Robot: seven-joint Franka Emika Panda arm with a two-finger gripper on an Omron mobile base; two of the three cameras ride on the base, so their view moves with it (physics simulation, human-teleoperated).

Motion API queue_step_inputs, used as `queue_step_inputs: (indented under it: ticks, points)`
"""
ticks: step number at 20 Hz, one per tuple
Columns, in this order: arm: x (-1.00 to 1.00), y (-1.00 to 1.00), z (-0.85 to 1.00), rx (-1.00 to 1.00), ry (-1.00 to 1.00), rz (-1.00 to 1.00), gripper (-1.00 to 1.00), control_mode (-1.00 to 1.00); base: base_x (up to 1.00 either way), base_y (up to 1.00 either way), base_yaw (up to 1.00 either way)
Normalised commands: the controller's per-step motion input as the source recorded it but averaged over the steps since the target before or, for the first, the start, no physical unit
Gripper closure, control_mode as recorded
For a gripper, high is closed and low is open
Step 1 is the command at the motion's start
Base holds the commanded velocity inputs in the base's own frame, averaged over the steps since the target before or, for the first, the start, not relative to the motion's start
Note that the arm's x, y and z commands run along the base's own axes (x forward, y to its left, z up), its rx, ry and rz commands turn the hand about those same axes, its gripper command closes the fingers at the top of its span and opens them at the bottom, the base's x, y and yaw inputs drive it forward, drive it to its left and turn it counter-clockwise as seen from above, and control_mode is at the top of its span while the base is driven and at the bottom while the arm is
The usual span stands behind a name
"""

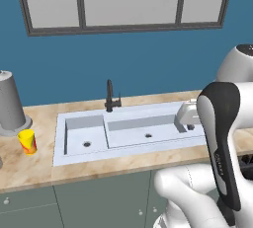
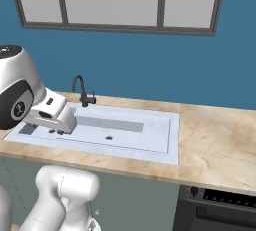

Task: Place the cup in the left basin and the glass cup in the right basin of the sink.

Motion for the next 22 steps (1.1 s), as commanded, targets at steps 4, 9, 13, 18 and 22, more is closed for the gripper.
queue_step_inputs:
  ticks: [4,9,13,18,22]
  points:
    - [0.00,0.00,0.00,0.00,0.00,0.00,-1.00,1.00,0.00,0.00,0.00]
    - [0.00,0.00,0.00,0.00,0.00,0.00,-1.00,1.00,0.00,0.04,0.00]
    - [0.00,0.00,0.00,0.00,0.00,0.00,-1.00,1.00,0.00,0.32,0.00]
    - [0.00,0.00,0.00,0.00,0.00,0.00,-1.00,1.00,0.01,0.35,-0.03]
    - [0.00,0.00,0.00,0.00,0.00,0.00,-1.00,1.00,0.17,0.39,-0.05]
